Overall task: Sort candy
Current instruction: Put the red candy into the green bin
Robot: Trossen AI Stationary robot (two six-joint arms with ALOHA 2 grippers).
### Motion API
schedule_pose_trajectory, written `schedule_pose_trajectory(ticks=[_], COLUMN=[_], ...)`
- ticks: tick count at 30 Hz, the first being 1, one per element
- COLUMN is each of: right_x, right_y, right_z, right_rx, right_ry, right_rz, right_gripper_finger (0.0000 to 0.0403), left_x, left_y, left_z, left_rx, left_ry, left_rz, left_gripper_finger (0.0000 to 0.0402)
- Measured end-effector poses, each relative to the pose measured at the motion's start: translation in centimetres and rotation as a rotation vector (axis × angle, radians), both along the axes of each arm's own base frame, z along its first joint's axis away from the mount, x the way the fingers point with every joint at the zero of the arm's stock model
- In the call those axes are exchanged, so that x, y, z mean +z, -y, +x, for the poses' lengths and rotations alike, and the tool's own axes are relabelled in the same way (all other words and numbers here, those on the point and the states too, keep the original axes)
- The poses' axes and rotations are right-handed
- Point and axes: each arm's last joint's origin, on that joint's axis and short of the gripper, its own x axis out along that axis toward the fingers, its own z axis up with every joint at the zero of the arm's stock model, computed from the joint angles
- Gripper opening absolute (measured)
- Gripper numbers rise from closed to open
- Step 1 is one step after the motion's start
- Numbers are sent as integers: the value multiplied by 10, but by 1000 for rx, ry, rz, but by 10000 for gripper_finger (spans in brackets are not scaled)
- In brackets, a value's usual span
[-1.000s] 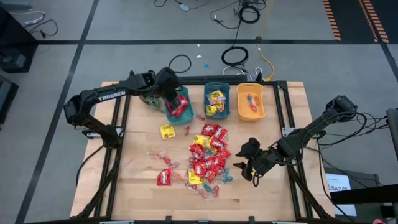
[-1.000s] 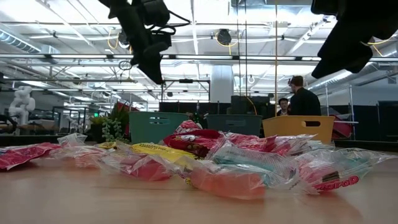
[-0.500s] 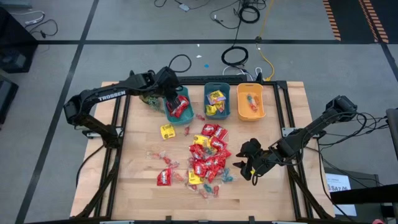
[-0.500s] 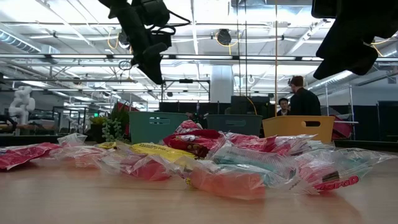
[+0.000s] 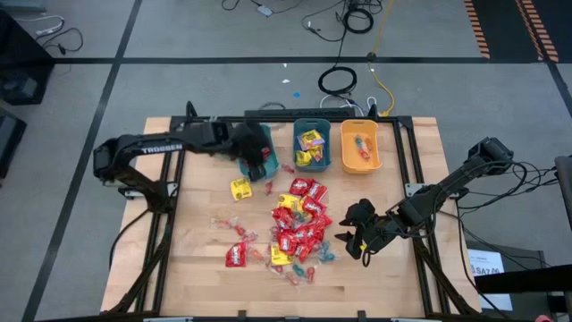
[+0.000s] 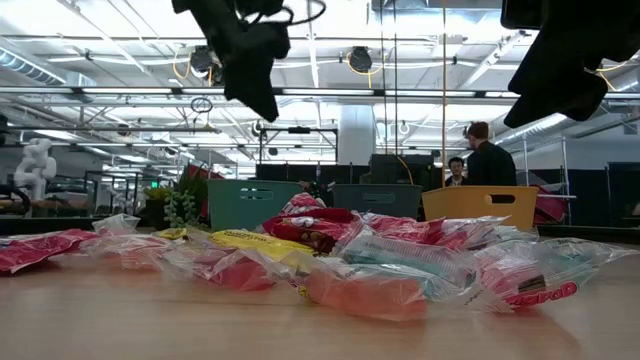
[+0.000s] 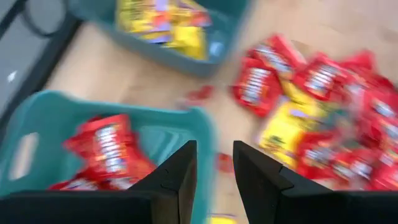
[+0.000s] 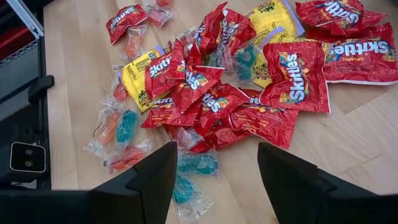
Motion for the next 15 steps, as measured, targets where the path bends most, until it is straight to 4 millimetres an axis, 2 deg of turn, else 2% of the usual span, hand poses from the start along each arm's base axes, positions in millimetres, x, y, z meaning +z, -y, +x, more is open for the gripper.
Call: schedule_pose_trajectory(ticks=[8,11,15], right_x=[0,0,0], right_y=[0,0,0], right_z=[0,0,0], right_rx=[69,91,96], right_ry=[-6,-8,-8], right_rz=[-73,-96,-101], right_gripper_finger=[214,214,214], left_x=[-9,-18,-39], left_y=[67,84,99], left_z=[18,30,49], left_rx=[-324,-430,-469], left_ry=[-31,-21,-12], left_rz=[66,106,111], left_gripper_finger=[113,113,113])
